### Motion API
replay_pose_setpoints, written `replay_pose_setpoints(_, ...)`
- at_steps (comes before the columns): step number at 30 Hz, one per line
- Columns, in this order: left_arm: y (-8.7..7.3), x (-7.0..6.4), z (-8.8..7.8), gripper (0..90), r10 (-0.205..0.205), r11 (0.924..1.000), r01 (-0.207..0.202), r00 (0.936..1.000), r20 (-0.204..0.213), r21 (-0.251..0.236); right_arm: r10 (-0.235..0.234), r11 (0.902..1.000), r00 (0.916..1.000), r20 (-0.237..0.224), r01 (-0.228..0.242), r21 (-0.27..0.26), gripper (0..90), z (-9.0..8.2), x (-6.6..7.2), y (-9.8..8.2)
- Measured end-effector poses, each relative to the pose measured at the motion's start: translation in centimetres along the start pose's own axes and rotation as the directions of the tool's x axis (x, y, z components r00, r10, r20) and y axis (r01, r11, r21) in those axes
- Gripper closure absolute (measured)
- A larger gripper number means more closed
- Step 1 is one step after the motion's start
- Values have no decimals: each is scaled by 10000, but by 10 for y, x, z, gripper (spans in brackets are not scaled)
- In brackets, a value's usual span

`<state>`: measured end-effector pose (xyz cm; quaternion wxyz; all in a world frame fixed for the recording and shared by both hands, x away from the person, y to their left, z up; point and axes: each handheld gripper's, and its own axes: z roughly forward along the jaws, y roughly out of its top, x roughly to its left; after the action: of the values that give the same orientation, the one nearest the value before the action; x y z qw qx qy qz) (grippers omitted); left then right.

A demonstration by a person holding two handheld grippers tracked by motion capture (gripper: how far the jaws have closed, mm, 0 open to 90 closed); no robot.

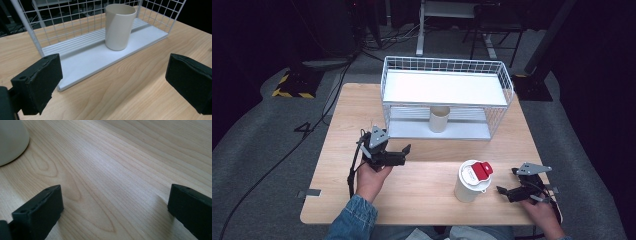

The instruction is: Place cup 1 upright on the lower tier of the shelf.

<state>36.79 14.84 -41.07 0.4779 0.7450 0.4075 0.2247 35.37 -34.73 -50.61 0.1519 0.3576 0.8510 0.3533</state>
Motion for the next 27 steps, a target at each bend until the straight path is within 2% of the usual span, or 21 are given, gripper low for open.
replay_pose_setpoints(5, -4, 2, -11, 14, 312, 9993, -307, 9993, -216, 215, -1, 10000, 10000, 1, 1, 1, 3, 0, 0, 0)
replay_pose_setpoints(15, -22, 9, -31, 15, -6, 9995, 9, 9999, -107, 328, 2, 10000, 10000, -1, -2, 0, 3, 0, 0, 0)
replay_pose_setpoints(18, -29, 12, -35, 16, -147, 9984, 147, 9999, -8, 542, -1, 10000, 10000, 0, 1, 2, 3, 0, 0, 0)
replay_pose_setpoints(24, -50, 18, -44, 16, -203, 9959, 217, 9997, -165, 879, 93, 10000, 9999, 105, -93, 13, 4, 0, 1, 1)
replay_pose_setpoints(27, -61, 21, -46, 16, -370, 9932, 394, 9990, -238, 1093, 93, 10000, 9999, 104, -93, 17, 4, 0, 1, 1)
